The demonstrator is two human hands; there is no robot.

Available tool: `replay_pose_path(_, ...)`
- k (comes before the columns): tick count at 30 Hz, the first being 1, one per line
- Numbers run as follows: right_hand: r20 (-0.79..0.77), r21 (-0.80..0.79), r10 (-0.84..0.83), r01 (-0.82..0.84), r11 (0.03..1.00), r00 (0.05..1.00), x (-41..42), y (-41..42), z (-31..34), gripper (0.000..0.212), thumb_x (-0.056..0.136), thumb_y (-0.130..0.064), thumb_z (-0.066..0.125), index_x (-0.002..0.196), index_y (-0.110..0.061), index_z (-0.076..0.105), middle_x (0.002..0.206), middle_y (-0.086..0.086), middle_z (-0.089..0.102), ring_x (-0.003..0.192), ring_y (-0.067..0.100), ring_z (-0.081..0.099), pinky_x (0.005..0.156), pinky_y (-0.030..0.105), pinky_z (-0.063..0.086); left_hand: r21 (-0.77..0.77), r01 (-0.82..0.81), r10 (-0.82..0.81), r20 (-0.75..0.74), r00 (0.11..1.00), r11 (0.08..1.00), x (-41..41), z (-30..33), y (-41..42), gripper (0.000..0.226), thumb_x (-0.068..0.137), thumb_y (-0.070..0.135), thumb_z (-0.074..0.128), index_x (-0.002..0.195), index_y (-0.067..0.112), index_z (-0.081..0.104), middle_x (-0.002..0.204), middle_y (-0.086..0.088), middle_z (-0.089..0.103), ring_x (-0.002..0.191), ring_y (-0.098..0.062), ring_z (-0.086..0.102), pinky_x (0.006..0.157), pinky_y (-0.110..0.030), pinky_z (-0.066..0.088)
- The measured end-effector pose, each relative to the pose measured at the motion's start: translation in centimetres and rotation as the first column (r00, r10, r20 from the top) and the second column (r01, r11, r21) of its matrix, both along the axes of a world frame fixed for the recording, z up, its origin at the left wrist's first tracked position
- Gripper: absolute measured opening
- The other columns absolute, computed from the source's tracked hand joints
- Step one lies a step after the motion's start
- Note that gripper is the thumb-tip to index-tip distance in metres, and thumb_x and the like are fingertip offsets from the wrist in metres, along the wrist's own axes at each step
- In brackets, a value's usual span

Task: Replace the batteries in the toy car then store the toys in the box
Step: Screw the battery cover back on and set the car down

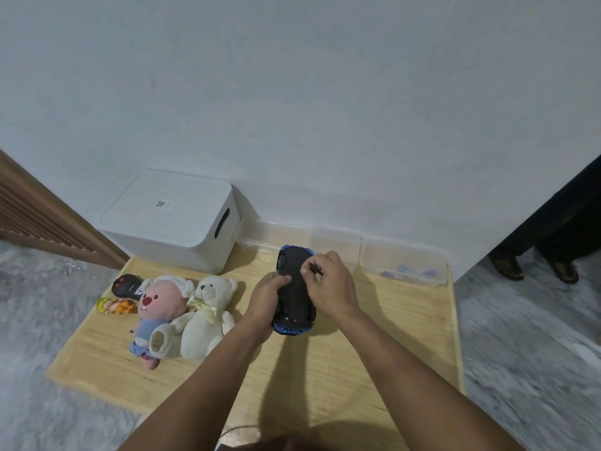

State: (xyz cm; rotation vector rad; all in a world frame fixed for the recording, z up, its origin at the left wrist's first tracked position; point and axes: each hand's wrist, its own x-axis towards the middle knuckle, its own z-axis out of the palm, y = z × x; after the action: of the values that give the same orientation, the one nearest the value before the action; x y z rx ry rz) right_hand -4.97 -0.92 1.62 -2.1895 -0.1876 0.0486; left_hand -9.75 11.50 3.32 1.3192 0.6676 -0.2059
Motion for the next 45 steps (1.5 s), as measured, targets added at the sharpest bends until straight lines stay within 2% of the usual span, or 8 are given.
replay_pose_path(4,0.053,-0.021,0.003,-0.002,1.000,0.999,0.1,-0.2,0.1,0.006,0.087,-0.023,0.062,0.085,-0.020,0.067,0.090,-0.009,0.052,0.084,0.016,0.060,0.071,0.033,0.050,0.012,-0.005,0.005,0.010,1.000,1.000,0.3,-0.1,-0.1,0.015,0.093,0.017,0.054,0.101,0.005,0.058,0.101,-0.022,0.066,0.090,-0.036,0.064,0.083,-0.051,0.053)
replay_pose_path(17,0.161,0.056,0.029,-0.039,0.998,0.987,0.1,-1.1,0.3,0.017,0.084,-0.018,0.066,0.097,-0.016,0.076,0.078,-0.018,0.050,0.077,0.006,0.058,0.071,0.028,0.053,-0.013,0.001,-0.001,0.027,1.000,1.000,0.7,0.6,-0.6,0.027,0.095,0.018,0.051,0.114,-0.002,0.055,0.103,-0.023,0.066,0.088,-0.035,0.065,0.071,-0.041,0.055)
replay_pose_path(24,0.239,0.051,0.006,-0.018,0.999,0.971,-0.4,-1.4,0.1,0.020,0.085,-0.016,0.065,0.102,-0.015,0.075,0.083,-0.008,0.058,0.074,0.010,0.059,0.064,0.028,0.052,-0.031,0.000,0.001,0.037,0.999,1.000,1.0,1.1,-0.9,0.025,0.095,0.017,0.051,0.113,0.000,0.057,0.101,-0.021,0.066,0.087,-0.034,0.065,0.074,-0.045,0.056)
replay_pose_path(30,0.336,-0.033,0.020,-0.010,0.999,0.942,-0.8,-1.3,0.1,0.022,0.085,-0.022,0.061,0.102,-0.018,0.075,0.084,-0.008,0.060,0.066,0.011,0.059,0.056,0.028,0.052,-0.021,-0.004,0.005,0.045,0.999,1.000,0.9,1.2,-0.8,0.021,0.095,0.017,0.051,0.109,0.003,0.058,0.102,-0.022,0.066,0.090,-0.035,0.065,0.082,-0.051,0.054)
replay_pose_path(36,0.458,-0.160,0.085,-0.012,0.987,0.885,-0.8,-1.4,0.4,0.029,0.082,-0.027,0.052,0.096,-0.017,0.076,0.080,-0.006,0.060,0.056,0.014,0.058,0.044,0.024,0.047,0.000,-0.001,0.001,0.038,0.999,1.000,0.9,1.3,-0.9,0.025,0.095,0.019,0.052,0.113,0.001,0.056,0.100,-0.020,0.067,0.085,-0.032,0.066,0.074,-0.043,0.055)
replay_pose_path(39,0.308,-0.077,0.027,-0.003,0.997,0.951,-0.7,-1.3,0.5,0.027,0.083,-0.024,0.058,0.104,-0.019,0.075,0.084,-0.008,0.060,0.067,0.010,0.060,0.058,0.026,0.051,-0.011,-0.001,0.001,0.033,0.999,1.000,0.9,1.3,-0.9,0.027,0.095,0.018,0.052,0.115,0.000,0.055,0.100,-0.020,0.067,0.087,-0.033,0.066,0.078,-0.047,0.055)
replay_pose_path(42,0.085,0.180,-0.105,0.089,0.980,0.991,-0.5,-1.5,1.3,0.030,0.084,-0.015,0.064,0.113,-0.018,0.070,0.089,-0.006,0.062,0.076,0.006,0.058,0.074,0.023,0.049,-0.035,-0.018,0.019,0.024,1.000,0.999,1.0,1.4,-0.9,0.030,0.095,0.018,0.052,0.117,-0.001,0.055,0.101,-0.021,0.068,0.086,-0.035,0.066,0.080,-0.049,0.055)
replay_pose_path(45,-0.094,0.334,-0.177,0.198,0.921,0.980,0.0,-1.9,2.6,0.029,0.093,-0.011,0.050,0.118,-0.015,0.064,0.107,-0.003,0.063,0.096,0.009,0.058,0.087,0.021,0.044,-0.070,-0.039,0.038,-0.003,0.999,0.997,1.0,1.4,-0.7,0.029,0.095,0.019,0.051,0.116,-0.001,0.056,0.101,-0.020,0.068,0.085,-0.036,0.065,0.078,-0.048,0.054)
